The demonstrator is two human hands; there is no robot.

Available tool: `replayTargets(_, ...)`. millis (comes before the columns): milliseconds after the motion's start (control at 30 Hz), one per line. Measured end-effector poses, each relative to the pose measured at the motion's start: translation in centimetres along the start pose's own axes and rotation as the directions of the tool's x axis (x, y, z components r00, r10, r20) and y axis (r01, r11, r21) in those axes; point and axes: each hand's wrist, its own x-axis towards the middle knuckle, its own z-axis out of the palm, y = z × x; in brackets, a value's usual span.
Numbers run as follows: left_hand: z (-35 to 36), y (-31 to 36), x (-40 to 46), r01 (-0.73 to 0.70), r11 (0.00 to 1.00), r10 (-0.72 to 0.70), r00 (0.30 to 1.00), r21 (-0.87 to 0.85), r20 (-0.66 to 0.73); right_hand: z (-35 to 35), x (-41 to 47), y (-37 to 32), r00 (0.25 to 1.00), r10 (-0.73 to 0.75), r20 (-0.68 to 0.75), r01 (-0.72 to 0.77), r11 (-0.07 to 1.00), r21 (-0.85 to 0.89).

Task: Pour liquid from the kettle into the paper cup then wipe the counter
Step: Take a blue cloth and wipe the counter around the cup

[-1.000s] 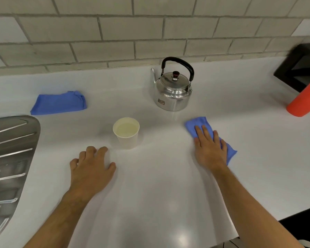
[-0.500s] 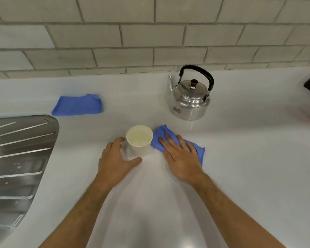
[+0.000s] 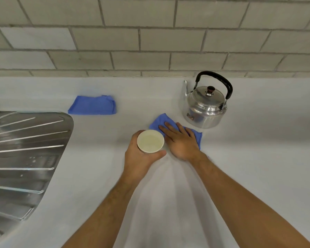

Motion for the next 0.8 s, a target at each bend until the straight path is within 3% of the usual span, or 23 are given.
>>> replayTargets(200,0.3,-0.1,0.0,-0.031,0.999,0.031,0.999,-0.017,-0.037,1.0,-3.9,0.1,0.994,-0.107,-0.018,0.106,0.994,-0.033)
replayTargets(567,-4.0,-0.9,-0.6,-0.015,1.000,0.016,0.996,0.016,-0.086,1.3,1.6,-3.1,0.996,0.081,-0.039,-0.082,0.996,-0.036)
replayTargets(800,-8.1,-1.4,-1.2,-0.007,0.999,0.012,0.990,0.038,-0.137,2.2,-0.4,-6.7,0.998,-0.069,0.006,0.069,0.995,-0.067)
